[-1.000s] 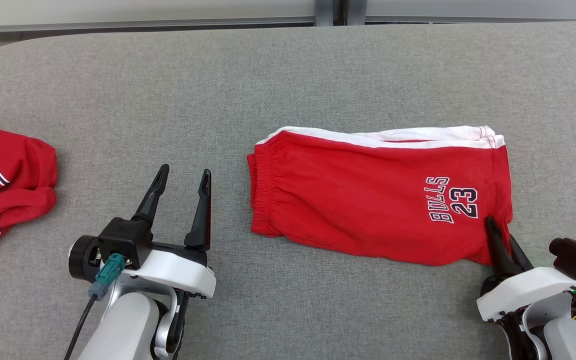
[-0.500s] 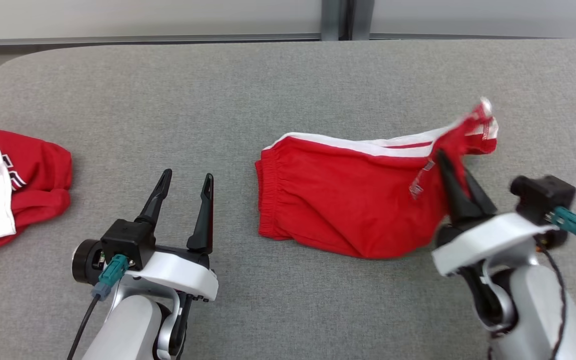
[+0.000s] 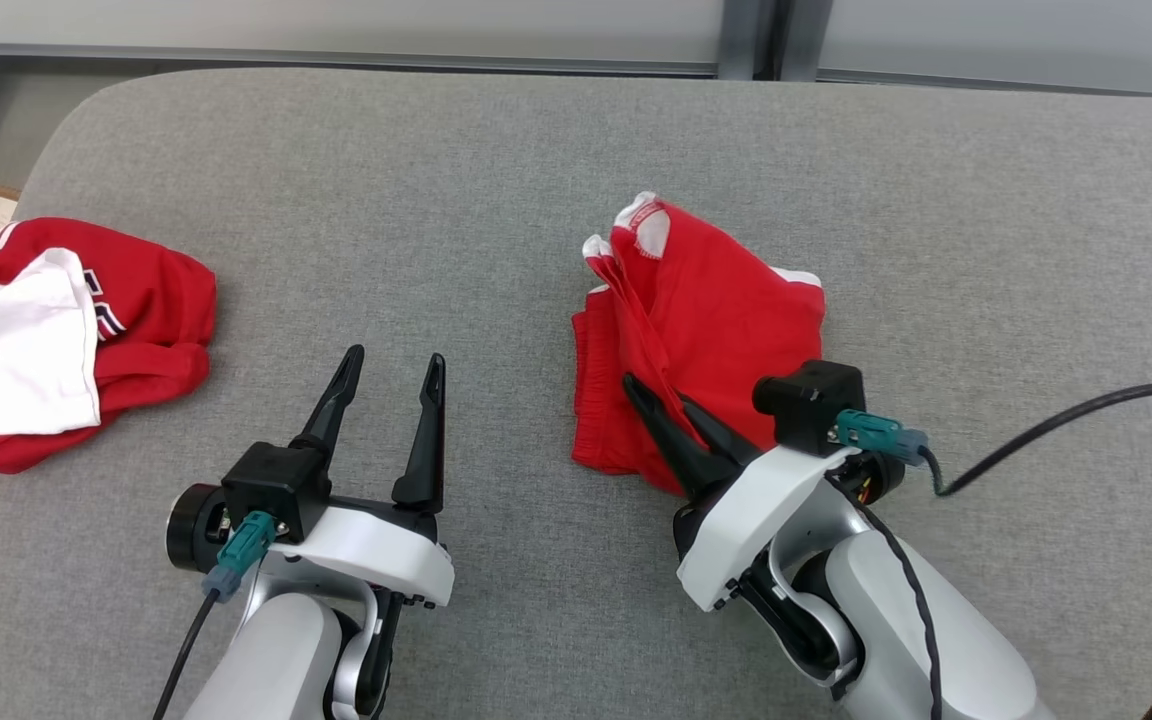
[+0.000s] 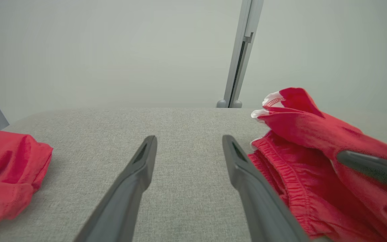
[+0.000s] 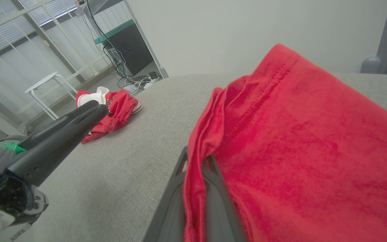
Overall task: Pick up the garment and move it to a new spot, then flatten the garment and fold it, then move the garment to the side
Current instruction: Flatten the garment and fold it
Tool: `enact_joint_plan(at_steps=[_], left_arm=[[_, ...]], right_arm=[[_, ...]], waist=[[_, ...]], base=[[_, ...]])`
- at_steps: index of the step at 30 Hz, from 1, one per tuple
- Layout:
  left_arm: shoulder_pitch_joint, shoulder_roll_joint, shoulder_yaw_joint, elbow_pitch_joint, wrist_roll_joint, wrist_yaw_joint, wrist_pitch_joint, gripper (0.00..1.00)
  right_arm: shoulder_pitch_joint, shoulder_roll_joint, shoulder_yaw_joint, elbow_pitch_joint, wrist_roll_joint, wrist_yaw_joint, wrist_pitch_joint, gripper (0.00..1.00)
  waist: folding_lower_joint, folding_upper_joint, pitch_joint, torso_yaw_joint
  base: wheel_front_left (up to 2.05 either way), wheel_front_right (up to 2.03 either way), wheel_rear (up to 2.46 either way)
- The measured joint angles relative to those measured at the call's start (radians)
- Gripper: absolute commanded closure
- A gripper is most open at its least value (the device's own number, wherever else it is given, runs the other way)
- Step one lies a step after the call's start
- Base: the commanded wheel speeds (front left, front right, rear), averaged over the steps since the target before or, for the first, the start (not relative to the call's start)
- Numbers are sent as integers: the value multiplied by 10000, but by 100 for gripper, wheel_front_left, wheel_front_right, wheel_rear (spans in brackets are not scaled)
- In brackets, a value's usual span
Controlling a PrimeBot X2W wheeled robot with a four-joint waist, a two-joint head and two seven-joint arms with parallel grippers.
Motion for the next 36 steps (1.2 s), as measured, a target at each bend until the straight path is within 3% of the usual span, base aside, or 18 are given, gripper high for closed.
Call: enact_joint_plan(at_steps=[2, 3, 4, 5, 11, 16, 26, 36], left_arm=[[-26, -25, -2, 35, 0, -4, -8, 0], [-33, -33, 0, 44, -2, -4, -12, 0], [-37, -44, 6, 52, -2, -4, -35, 0], [-44, -54, 4, 61, -2, -4, -36, 0], [-98, -23, 42, 92, 0, -4, -81, 0], [-131, 33, 84, 100, 0, 0, -94, 0], [-96, 234, 236, -178, 33, 111, -119, 0], [150, 514, 374, -472, 79, 272, -123, 0]], right_arm=[[-124, 6, 173, 393, 127, 0, -176, 100], [-179, 12, 265, 566, 188, 0, -267, 79], [-234, 17, 355, 660, 270, 0, -397, 5], [-300, 13, 466, 761, 380, 0, -447, 0], [-733, 27, 1016, 725, 621, 0, -1563, 0], [-839, -128, 683, 422, 585, 0, -2476, 0], [374, -1116, -2556, -529, -548, 0, -3045, 0], [2322, -1174, -4899, -1870, -1653, 0, -2232, 0]], waist=[[0, 0, 55, 67], [0, 0, 83, 83], [0, 0, 107, 91], [0, 0, 129, 93], [0, 0, 191, -40], [0, -1, 129, -190], [0, 0, 16, -505], [0, 0, -210, -791]], base=[[0, 0, 0], [0, 0, 0], [0, 0, 0], [0, 0, 0], [0, 0, 0], [0, 0, 0], [0, 0, 0], [0, 0, 0]])
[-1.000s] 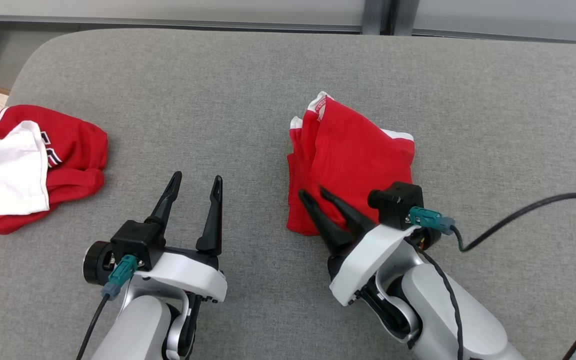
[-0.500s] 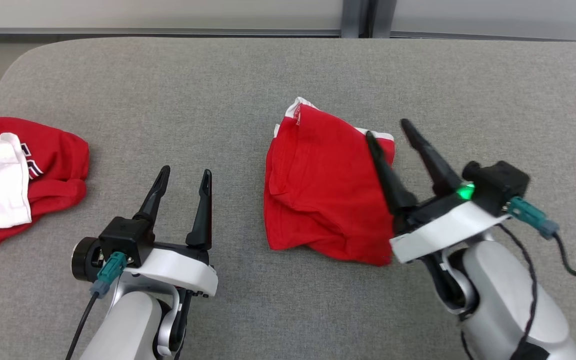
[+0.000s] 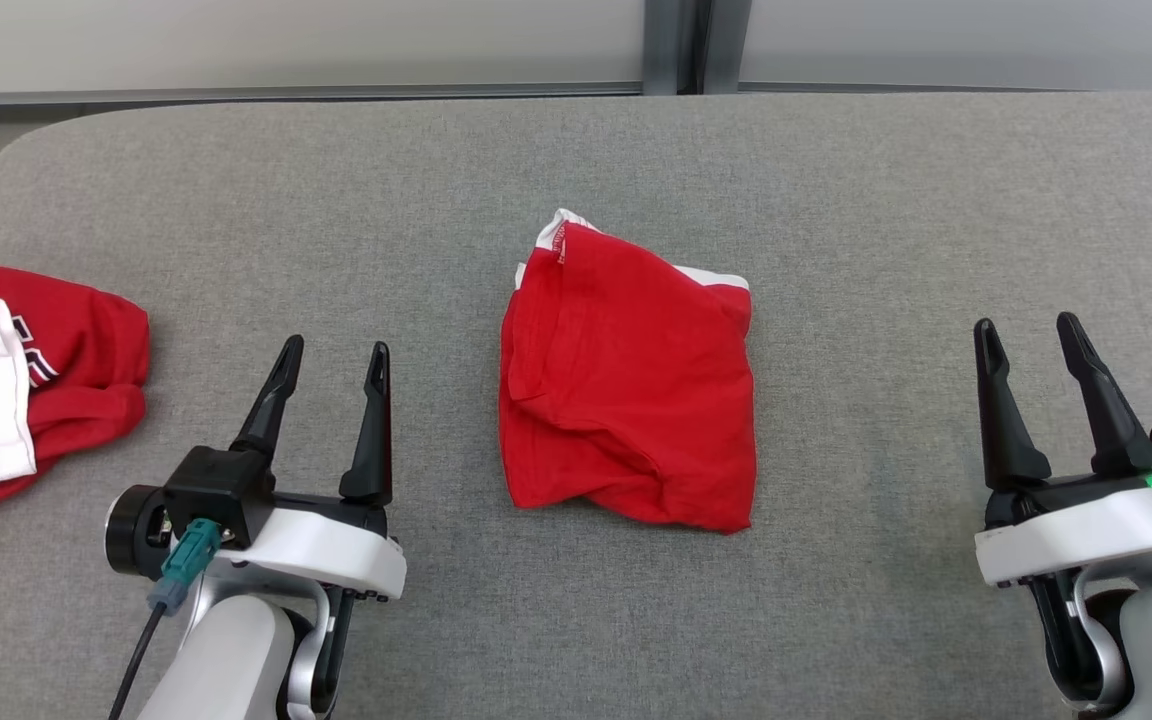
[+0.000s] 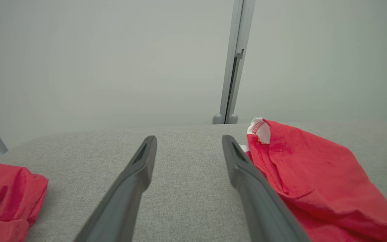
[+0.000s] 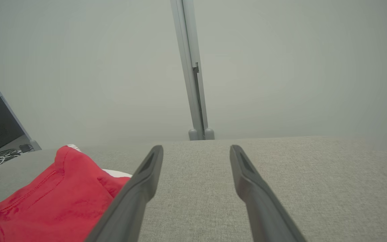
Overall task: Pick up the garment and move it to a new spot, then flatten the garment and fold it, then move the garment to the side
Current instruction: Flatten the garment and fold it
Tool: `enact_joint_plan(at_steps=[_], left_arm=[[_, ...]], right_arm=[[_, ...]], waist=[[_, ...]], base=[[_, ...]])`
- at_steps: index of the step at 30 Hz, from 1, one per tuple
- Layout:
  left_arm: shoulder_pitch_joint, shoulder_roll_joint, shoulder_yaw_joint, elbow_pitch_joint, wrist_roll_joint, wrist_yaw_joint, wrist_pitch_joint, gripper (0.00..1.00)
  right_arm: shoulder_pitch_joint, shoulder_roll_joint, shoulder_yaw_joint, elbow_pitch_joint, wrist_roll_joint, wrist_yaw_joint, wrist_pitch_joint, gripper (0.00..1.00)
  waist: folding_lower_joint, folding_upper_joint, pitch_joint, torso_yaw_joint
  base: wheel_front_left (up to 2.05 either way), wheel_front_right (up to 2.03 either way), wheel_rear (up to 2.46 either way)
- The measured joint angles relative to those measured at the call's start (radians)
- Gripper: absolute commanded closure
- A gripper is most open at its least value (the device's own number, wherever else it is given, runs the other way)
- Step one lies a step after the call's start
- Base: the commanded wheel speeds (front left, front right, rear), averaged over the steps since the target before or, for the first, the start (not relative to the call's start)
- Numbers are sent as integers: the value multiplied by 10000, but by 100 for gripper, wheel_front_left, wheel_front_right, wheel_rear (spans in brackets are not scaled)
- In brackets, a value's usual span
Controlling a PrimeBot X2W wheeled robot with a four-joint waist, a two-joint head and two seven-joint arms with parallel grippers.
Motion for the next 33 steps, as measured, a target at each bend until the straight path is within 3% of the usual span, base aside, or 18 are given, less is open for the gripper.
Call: enact_joint_plan(at_steps=[33], left_arm=[[2481, 771, -117, -1020, -92, 761, 656, 0]], right_arm=[[3434, 566, -600, -1829, -719, 0, 1603, 0]], waist=[[0, 0, -2413, -234]], base=[[0, 0, 0]])
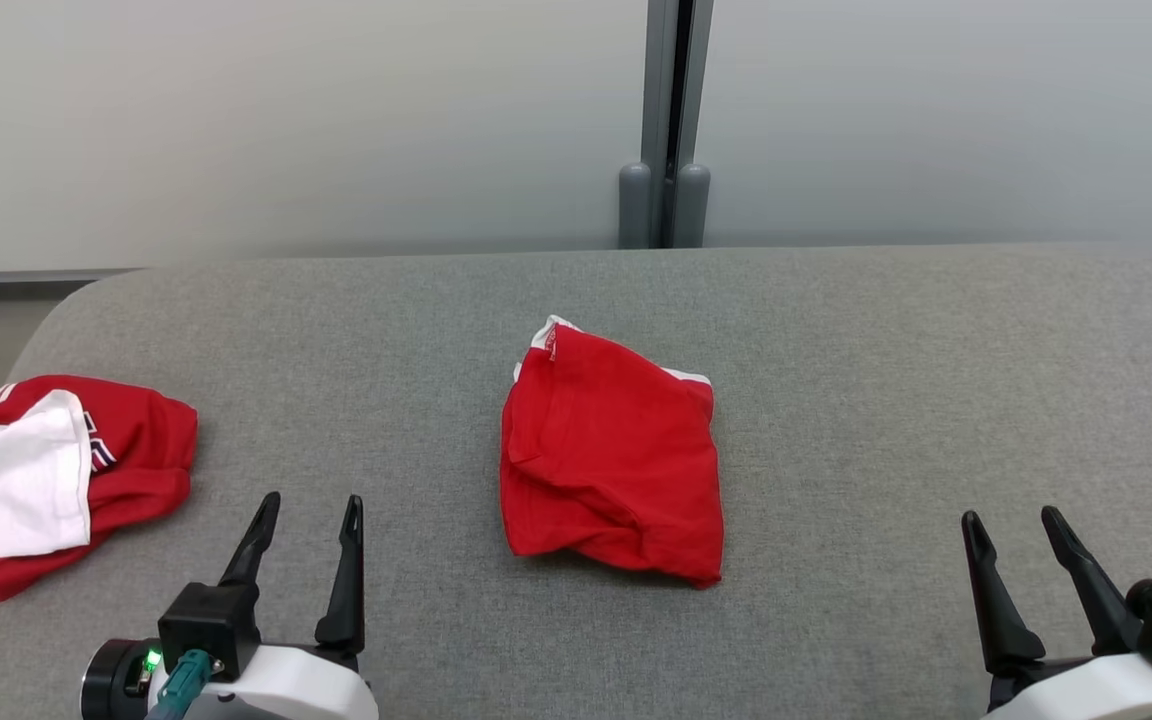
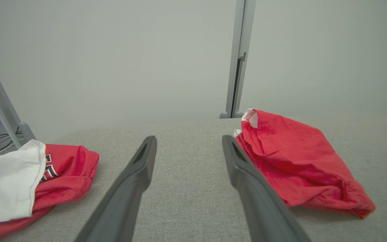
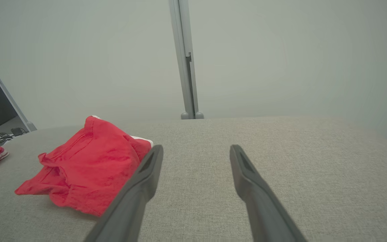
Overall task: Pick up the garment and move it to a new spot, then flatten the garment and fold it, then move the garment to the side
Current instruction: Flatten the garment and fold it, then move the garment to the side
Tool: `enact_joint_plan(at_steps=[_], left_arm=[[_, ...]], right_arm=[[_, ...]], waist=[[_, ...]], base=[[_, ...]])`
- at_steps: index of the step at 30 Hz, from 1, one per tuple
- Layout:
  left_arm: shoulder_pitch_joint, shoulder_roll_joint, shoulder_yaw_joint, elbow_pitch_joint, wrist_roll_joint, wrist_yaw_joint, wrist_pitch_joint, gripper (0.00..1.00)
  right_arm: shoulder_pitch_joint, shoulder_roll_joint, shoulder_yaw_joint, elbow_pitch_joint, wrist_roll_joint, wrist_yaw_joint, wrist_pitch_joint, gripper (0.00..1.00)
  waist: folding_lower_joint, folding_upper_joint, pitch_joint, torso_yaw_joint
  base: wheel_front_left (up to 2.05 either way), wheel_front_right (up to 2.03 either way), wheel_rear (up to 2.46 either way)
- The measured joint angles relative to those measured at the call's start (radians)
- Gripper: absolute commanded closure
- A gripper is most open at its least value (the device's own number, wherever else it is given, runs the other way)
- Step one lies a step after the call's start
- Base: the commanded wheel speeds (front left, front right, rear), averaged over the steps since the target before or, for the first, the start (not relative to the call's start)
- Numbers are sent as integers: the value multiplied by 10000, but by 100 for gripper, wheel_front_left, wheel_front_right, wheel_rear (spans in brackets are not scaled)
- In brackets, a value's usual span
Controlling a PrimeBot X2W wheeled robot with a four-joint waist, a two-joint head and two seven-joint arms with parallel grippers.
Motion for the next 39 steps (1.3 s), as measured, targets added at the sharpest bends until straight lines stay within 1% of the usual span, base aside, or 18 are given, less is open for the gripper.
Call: enact_joint_plan(at_steps=[17, 27, 34, 39], left_arm=[[178, 127, -107, -286, -56, 163, 205, 0], [118, 144, -186, -280, -59, 165, 224, 0], [-155, 81, -263, -263, -71, 153, 134, 0], [-639, -44, -351, -247, -71, 58, 23, 0]], right_arm=[[128, 146, -33, -113, -10, 0, 81, 0], [128, 161, -6, -84, -12, 0, 79, 0], [68, 111, -58, -44, 8, 0, 142, 0], [-401, -46, 25, 583, 115, 0, 146, 0]], waist=[[-1, 0, -143, -112], [-1, 0, -82, -26], [-1, 0, 80, 252], [-1, 0, 364, 676]], base=[[0, 0, 0], [0, 0, 0], [0, 0, 0], [0, 0, 0]])
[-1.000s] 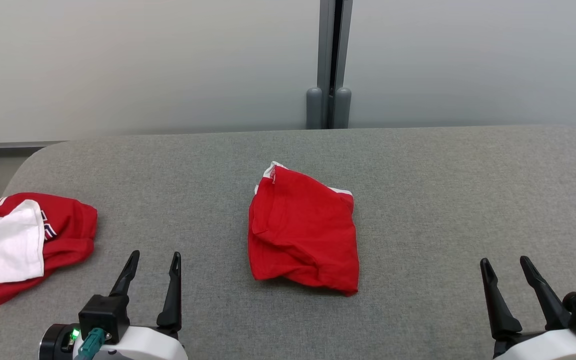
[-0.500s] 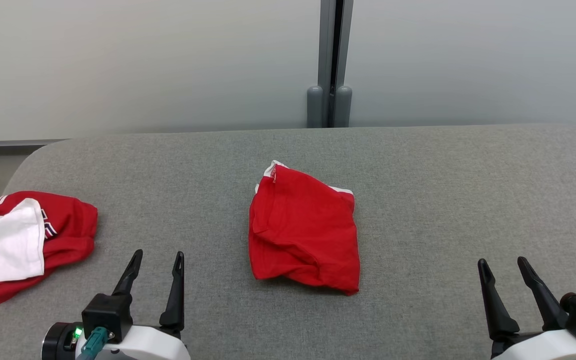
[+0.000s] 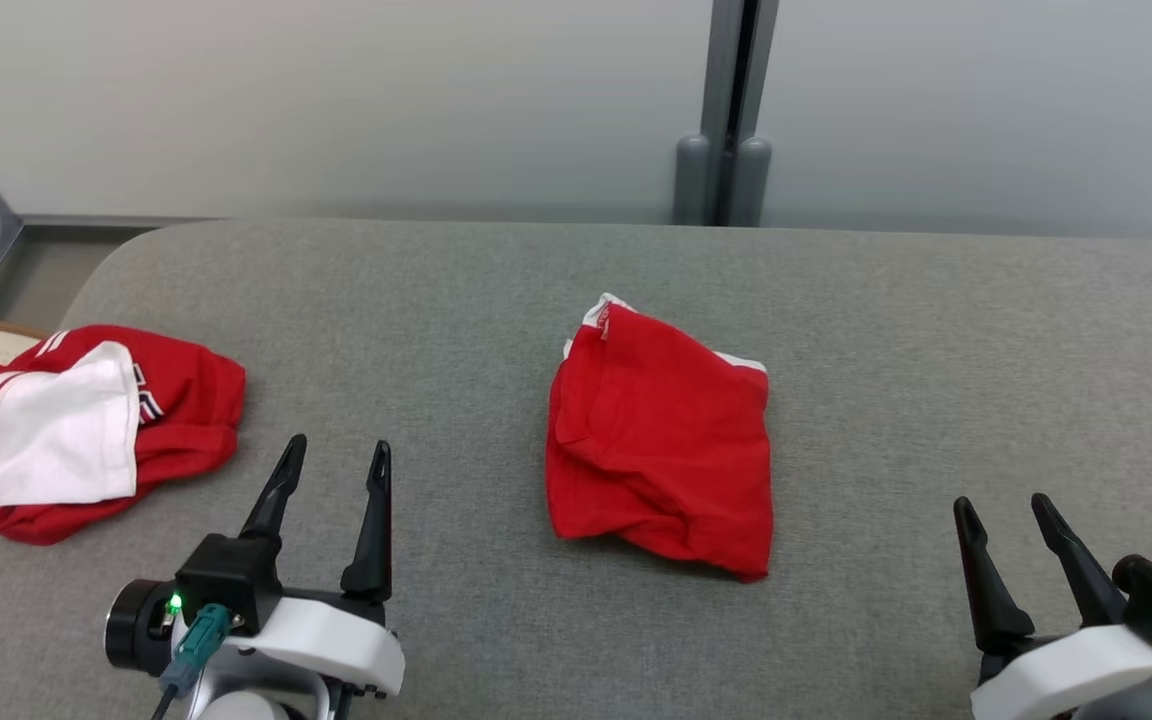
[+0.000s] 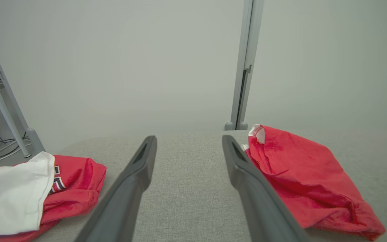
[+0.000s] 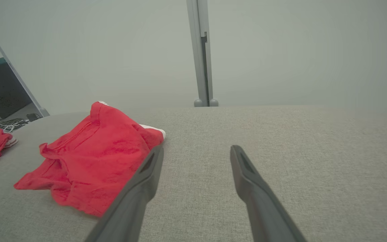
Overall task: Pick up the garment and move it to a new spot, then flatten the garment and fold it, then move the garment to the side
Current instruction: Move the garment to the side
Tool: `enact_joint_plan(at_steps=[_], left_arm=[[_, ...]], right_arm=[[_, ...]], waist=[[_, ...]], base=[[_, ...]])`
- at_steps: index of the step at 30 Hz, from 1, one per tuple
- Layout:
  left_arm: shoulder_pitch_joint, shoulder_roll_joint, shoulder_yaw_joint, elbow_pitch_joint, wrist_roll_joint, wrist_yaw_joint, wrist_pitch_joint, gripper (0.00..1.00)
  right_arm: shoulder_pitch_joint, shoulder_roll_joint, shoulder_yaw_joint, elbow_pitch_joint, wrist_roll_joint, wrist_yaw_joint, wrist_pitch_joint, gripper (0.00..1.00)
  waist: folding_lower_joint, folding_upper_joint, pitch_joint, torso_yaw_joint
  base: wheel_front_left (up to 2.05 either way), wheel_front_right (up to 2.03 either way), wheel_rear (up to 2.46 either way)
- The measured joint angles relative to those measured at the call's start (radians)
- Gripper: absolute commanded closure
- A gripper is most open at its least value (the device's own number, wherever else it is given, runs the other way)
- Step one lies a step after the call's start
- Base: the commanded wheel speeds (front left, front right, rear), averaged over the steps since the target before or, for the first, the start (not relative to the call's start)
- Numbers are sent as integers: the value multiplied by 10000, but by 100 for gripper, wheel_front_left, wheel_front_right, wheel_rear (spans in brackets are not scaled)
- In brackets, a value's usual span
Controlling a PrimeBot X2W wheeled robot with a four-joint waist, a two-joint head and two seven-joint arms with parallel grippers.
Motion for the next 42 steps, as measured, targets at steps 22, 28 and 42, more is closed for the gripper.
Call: enact_joint_plan(at_steps=[22, 28, 42], left_arm=[[-1453, -844, 17, 706, 2, -470, -650, 0], [-1464, -882, 123, 740, 96, -533, -679, 0], [-1450, -318, 514, -31, 405, -424, -642, 0]], right_arm=[[-3642, -54, 1866, 5613, 1367, -2, -637, 22], [-3940, -182, 2424, 5919, 1858, 0, -510, 100], [-4196, -683, 4182, 5534, 2522, 17, -773, 100]], waist=[[1, 0, 1824, 2127], [1, 0, 1841, 1951], [0, 0, 1959, -134]], base=[[0, 0, 0], [0, 0, 0], [0, 0, 0]])
